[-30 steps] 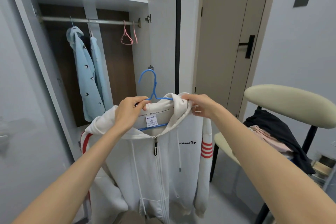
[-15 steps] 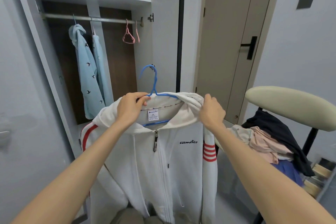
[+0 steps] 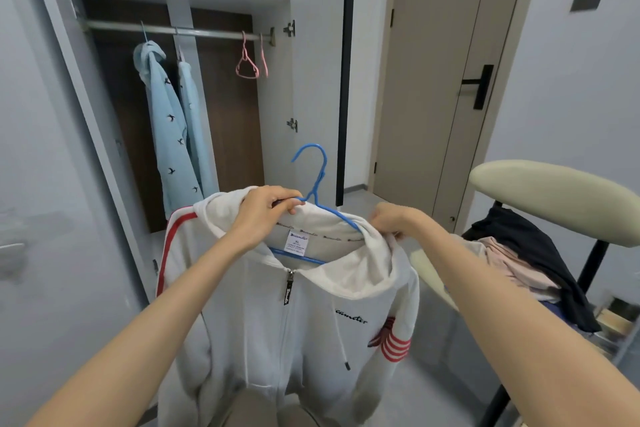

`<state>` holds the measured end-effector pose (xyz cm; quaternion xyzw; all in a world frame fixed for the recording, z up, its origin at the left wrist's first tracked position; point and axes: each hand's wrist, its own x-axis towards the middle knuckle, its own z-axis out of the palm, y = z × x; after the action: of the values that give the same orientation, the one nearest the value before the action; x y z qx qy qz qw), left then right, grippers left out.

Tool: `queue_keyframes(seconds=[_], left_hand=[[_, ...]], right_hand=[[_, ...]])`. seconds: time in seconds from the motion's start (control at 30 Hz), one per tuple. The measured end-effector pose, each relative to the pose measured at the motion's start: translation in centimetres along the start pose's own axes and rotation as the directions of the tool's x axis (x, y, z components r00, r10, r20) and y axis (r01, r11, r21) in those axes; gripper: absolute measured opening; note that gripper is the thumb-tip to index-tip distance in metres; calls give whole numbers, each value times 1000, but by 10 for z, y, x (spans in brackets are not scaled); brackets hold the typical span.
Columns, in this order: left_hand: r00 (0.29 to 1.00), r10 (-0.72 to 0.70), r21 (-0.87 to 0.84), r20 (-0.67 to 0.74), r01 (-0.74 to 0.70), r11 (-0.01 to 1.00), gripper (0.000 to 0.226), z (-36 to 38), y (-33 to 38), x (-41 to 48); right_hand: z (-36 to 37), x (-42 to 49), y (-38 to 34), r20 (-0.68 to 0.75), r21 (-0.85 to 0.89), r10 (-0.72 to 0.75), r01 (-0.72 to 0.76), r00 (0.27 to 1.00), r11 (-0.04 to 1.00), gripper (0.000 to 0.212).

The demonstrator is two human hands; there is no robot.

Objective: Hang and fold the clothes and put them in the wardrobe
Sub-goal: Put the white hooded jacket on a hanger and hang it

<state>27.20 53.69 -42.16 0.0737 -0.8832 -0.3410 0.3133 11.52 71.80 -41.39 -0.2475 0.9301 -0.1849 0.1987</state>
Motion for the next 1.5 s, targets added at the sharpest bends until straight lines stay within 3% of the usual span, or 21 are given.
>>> queue_keyframes(seconds=[0.03,0.1,0.17,0.2,0.23,0.3,0.37,0.4,0.47,0.53,0.6,0.7,0.8,0.97,1.13,1.23,1.3,1.5], left_hand=[[1000,19,8,0,-19,1000,17,-2,1,0],[997,80,-1,8,-80,997,15,-7,3,-2],[990,139,-32,25,-138,990,14,-15,6,-5],[987,157,-44,34,-155,987,13,-19,7,-6],[985,168,-50,37,-166,985,13,-22,7,-6],[987,162,-60,14,-160,985,15,-27,7,-4],[994,106,-75,-17,-107,991,17,-29,4,-2],[997,71,-86,-28,-73,994,18,-28,2,-2],[999,19,-118,-46,-25,993,16,-23,-3,-2],[998,-19,-133,-67,10,991,12,-17,-9,0],[995,-41,-125,-91,29,992,11,-12,-16,5],[993,-62,-115,-104,50,992,12,-8,-29,17],[991,-82,-88,-102,73,993,12,-3,-47,36],[992,-111,-26,-51,110,994,9,6,-96,86],[1000,16,265,0,-15,964,14,-15,-141,145],[994,-3,395,-105,45,917,17,-40,-157,174],[980,-96,350,-174,153,924,21,-60,-154,194],[971,-225,72,-84,231,970,37,-138,-94,279]], right_hand=[[2,1,-1,-177,-2,-45,45,983,999,21],[-2,2,-4,-556,79,-34,94,831,992,24],[-14,5,0,-761,138,33,112,647,984,25],[-19,6,3,-790,139,51,97,611,986,23],[-23,10,7,-776,128,56,70,629,989,20],[-25,15,11,-632,92,28,39,775,995,22],[-23,15,7,-417,87,-51,96,907,992,42],[-22,13,2,-356,113,-109,158,928,981,52],[-20,6,-13,-384,142,-233,306,893,941,53],[-17,0,-29,-434,176,-307,414,847,893,34],[-11,-5,-43,-339,276,-368,465,866,841,20],[4,-1,-57,-174,177,-494,521,852,835,29],[18,26,-60,-224,71,-545,572,808,818,29],[24,97,-69,-340,77,-485,538,806,839,33],[2,154,-97,-350,116,-382,444,855,889,34],[-28,171,-120,-327,212,-334,413,884,886,36],[-55,174,-140,-313,263,-309,395,898,880,34],[-162,165,-216,-285,337,-287,376,914,863,41]])
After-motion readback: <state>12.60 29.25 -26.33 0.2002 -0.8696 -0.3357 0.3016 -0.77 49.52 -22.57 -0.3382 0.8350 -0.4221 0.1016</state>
